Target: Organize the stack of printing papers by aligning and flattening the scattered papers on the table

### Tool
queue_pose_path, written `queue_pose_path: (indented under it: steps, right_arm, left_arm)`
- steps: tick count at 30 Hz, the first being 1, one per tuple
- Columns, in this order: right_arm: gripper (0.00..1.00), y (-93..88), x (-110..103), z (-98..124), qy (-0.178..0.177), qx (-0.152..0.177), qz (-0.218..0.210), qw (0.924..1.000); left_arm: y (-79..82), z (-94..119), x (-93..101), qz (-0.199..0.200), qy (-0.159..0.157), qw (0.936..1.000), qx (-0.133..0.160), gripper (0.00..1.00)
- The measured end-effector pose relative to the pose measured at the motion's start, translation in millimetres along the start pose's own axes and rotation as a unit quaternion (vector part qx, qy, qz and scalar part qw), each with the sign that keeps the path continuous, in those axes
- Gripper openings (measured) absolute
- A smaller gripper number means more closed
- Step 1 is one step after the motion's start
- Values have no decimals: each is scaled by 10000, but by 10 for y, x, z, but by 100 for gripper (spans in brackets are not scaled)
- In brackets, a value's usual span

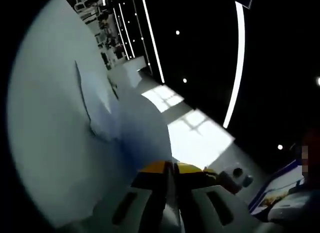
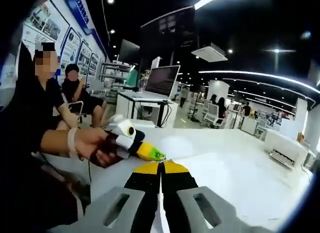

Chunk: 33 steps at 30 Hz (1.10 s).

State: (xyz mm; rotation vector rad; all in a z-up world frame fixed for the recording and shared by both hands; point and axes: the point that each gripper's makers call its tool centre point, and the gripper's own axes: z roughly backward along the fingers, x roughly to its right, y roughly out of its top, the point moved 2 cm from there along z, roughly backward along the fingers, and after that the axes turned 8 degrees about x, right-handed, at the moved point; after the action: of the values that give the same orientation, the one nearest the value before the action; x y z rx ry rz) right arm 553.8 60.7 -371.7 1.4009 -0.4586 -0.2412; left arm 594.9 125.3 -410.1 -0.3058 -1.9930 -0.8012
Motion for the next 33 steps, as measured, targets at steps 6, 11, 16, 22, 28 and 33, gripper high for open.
queue_pose_path:
  steps: [6, 11, 16, 22, 28, 33]
  right_arm:
    - [0, -18, -96, -34, 120, -13, -23, 9999]
    - [0, -54, -206, -68, 257, -61, 16, 9997]
    - [0, -138, -288, -87, 355, -160, 52, 9992]
    - [0, -186, -422, -106, 497, -219, 100, 9985]
    - [0, -245, -608, -168, 713, -324, 335, 9964]
    - [0, -259, -689, -180, 802, -350, 364, 9955]
  left_arm:
    - [-8, -1, 9, 33, 6, 10000, 6, 14]
    - [1, -1, 6, 35, 19, 10000, 36, 14]
    - [9, -1, 9, 83, 17, 9999, 66, 15]
    - [5, -5, 5, 68, 43, 9999, 61, 15]
    - [4, -6, 2, 64, 59, 9999, 64, 15]
    - [4, -7, 6, 13, 38, 10000, 71, 15]
